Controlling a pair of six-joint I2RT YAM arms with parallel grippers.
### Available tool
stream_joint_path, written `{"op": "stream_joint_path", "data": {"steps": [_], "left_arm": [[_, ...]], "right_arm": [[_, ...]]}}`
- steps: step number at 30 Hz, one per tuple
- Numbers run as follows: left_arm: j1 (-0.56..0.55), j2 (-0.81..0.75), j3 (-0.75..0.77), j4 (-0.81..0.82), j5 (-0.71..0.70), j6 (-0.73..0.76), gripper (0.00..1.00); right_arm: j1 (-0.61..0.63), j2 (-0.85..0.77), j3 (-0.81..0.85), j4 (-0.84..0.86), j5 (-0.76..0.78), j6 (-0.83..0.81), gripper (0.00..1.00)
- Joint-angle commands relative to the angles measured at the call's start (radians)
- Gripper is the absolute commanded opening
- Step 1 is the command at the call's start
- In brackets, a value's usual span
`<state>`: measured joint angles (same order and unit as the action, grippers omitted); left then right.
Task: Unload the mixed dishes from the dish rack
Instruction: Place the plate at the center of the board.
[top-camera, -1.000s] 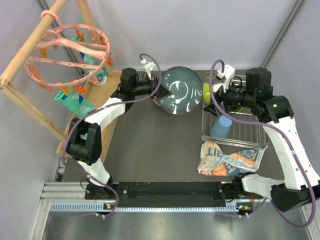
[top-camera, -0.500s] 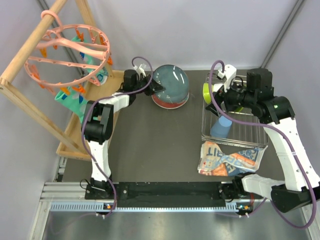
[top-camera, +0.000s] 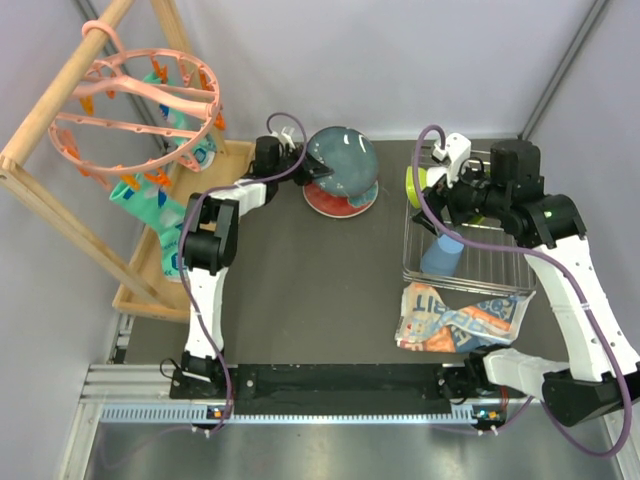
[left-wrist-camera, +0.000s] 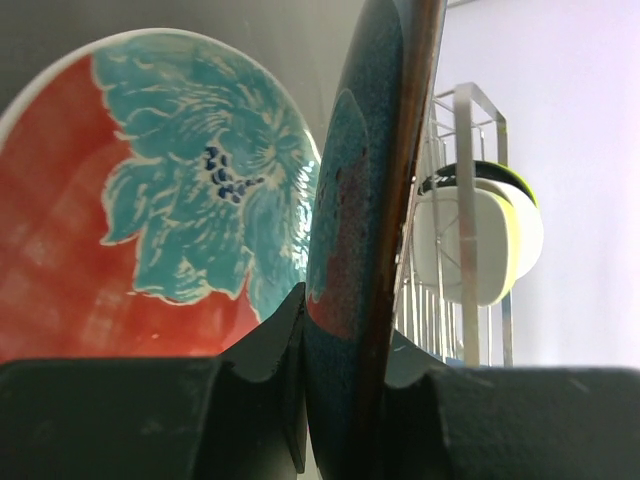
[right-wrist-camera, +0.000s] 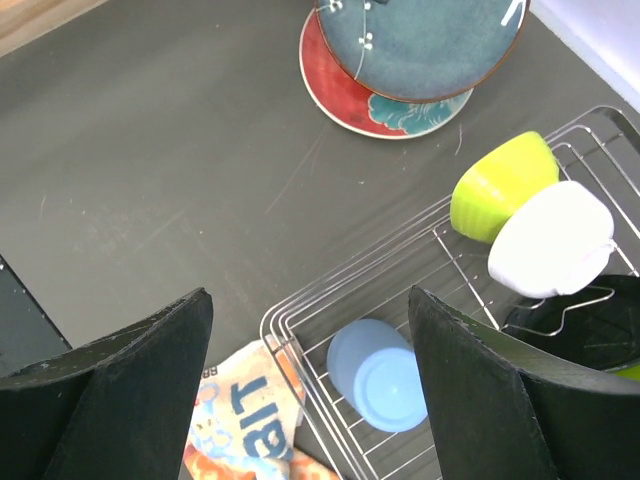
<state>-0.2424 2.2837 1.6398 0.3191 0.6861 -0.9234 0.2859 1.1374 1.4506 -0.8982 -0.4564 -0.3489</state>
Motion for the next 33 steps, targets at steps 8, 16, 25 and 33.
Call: {"op": "stream_joint_path", "data": {"steps": [8, 16, 25, 33], "left_arm": [[0.009, 0.017, 0.097, 0.098, 0.018, -0.028, 0.0], [0.009, 0.03, 0.075, 0.104, 0.023, -0.035, 0.0], [0.009, 0.025, 0.037, 0.118, 0.027, -0.043, 0.0], [0.009, 0.017, 0.008, 0.115, 0.023, -0.034, 0.0]], "right_arm": [[0.01, -0.047, -0.024, 0.05, 0.004, -0.018, 0.79], [0.01, -0.054, -0.039, 0.048, 0.007, -0.019, 0.79], [0.01, -0.056, -0.053, 0.059, 0.01, -0.018, 0.79], [0.01, -0.064, -0.061, 0.061, 0.01, -0.018, 0.79]]}}
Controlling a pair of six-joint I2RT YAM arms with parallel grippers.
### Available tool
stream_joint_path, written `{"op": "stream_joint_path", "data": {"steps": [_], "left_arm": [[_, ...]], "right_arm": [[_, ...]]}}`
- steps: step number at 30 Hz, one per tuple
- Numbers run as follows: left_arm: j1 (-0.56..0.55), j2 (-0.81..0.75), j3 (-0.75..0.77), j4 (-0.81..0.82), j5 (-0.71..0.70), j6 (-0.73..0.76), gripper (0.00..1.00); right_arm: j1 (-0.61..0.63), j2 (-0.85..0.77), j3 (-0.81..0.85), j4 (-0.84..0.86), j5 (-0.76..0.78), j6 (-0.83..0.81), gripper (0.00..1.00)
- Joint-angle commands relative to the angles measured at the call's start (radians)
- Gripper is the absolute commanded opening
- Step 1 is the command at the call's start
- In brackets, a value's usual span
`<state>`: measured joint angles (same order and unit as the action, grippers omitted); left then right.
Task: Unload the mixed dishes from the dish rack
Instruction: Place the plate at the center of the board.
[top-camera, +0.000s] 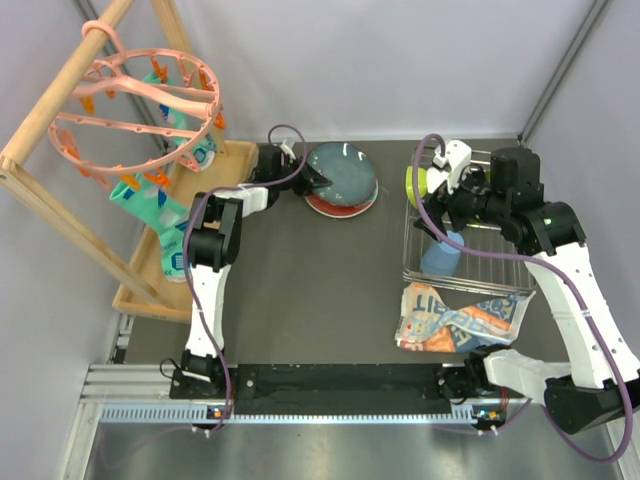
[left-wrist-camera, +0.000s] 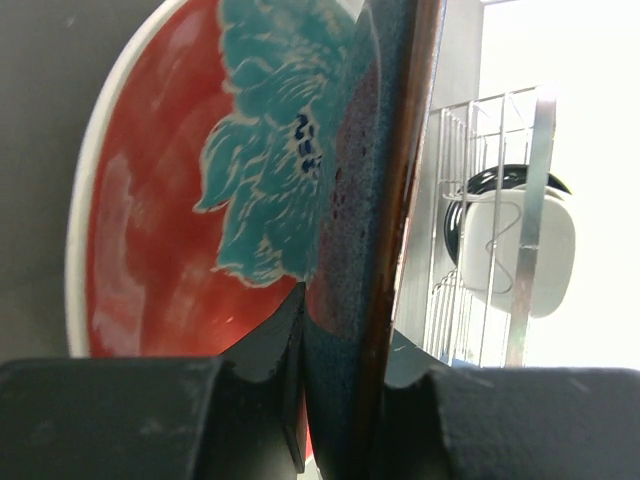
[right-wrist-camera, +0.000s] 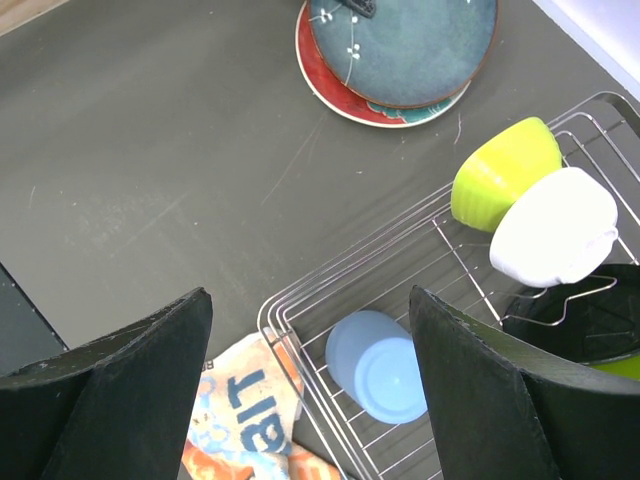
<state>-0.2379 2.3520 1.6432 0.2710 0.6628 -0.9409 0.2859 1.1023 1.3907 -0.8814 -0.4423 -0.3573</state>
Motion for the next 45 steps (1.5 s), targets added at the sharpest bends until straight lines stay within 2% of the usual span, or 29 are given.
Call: {"op": "stream_joint_path", "data": {"steps": [1, 14, 16, 18, 19, 29, 45], "left_arm": [[0.003, -0.051, 0.0, 0.165, 0.046, -0.015, 0.0], [0.002, -0.062, -0.034, 0.165, 0.049, -0.015, 0.0], [0.002, -0.063, -0.042, 0.168, 0.054, -0.016, 0.1], [0.002, -0.065, -0.048, 0.171, 0.055, -0.018, 0.14], [0.002, -0.066, -0.048, 0.171, 0.055, -0.018, 0.19], [-0.001, -0.077, -0.051, 0.157, 0.055, -0.006, 0.42], [-0.001, -0.126, -0.066, 0.071, 0.041, 0.056, 0.57]], "right_arm": [[0.01, -0.03, -0.002, 0.044, -0.003, -0.009, 0.79], [0.01, -0.042, -0.025, 0.053, 0.002, -0.009, 0.8], [0.01, -0.044, -0.025, 0.053, 0.001, -0.009, 0.8], [0.01, -0.045, -0.025, 0.053, 0.002, -0.009, 0.8], [0.01, -0.045, -0.027, 0.053, 0.001, -0.009, 0.8], [0.01, -0.055, -0.039, 0.056, 0.004, -0.009, 0.8], [0.01, -0.073, -0.052, 0.061, 0.001, -0.008, 0.8]]}}
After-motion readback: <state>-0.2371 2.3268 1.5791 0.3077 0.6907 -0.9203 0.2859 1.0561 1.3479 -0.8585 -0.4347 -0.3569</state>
